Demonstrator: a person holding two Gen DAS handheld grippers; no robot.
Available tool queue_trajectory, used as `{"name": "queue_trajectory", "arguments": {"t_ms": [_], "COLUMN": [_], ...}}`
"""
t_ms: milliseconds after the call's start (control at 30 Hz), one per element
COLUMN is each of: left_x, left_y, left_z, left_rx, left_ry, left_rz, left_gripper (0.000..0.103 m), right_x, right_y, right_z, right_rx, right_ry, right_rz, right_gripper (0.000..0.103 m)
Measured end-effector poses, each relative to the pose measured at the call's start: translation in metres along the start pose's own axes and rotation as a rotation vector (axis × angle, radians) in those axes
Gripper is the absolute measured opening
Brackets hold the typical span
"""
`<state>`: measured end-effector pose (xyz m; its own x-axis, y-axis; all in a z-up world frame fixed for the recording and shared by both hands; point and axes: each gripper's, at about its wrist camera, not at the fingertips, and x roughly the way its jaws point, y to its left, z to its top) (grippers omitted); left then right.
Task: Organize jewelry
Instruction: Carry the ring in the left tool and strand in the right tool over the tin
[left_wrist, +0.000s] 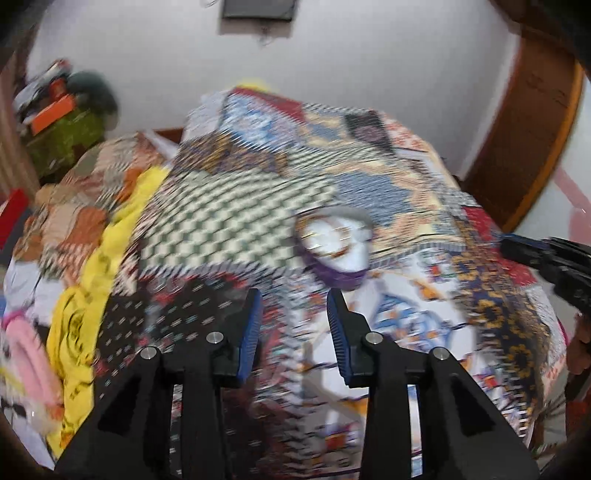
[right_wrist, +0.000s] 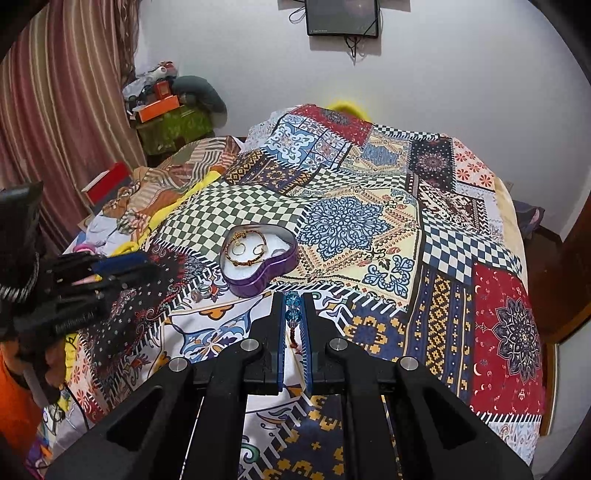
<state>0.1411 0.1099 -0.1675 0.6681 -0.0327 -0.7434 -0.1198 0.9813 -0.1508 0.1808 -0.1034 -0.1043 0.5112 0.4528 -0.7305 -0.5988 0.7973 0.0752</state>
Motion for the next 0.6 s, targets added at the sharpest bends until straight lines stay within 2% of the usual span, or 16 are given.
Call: {"name": "queue_trajectory", "arguments": {"t_ms": [133, 233, 467, 600], "left_x": [0.006, 0.015, 0.041, 0.057], "left_y": [0.028, 0.033, -0.002, -0.021], "left_z": [-0.01, -0.017, -0.021, -0.019], "left_rx": [-0.043, -0.049, 0.029, 0.083], "left_ry": [0.039, 0.081, 0.109, 0.117], "left_rz": [0.039, 0.026, -0.059, -0.061], "left_gripper": [0.035, 0.035, 0.035, 0.035], "right_x": [0.004, 0.008, 0.016, 0.016], "right_y": [-0.001, -0.002, -0.002, -0.004], "right_z": [0.001, 0.003, 0.012, 0.021], "right_rx": [0.007, 0.013, 0.016, 0.018], "right_ry": [0.003, 0.006, 0.01, -0.004], "right_rz": [0.004, 0.009, 0.012, 0.018], "right_gripper": [0.007, 0.007, 0.007, 0.007]}}
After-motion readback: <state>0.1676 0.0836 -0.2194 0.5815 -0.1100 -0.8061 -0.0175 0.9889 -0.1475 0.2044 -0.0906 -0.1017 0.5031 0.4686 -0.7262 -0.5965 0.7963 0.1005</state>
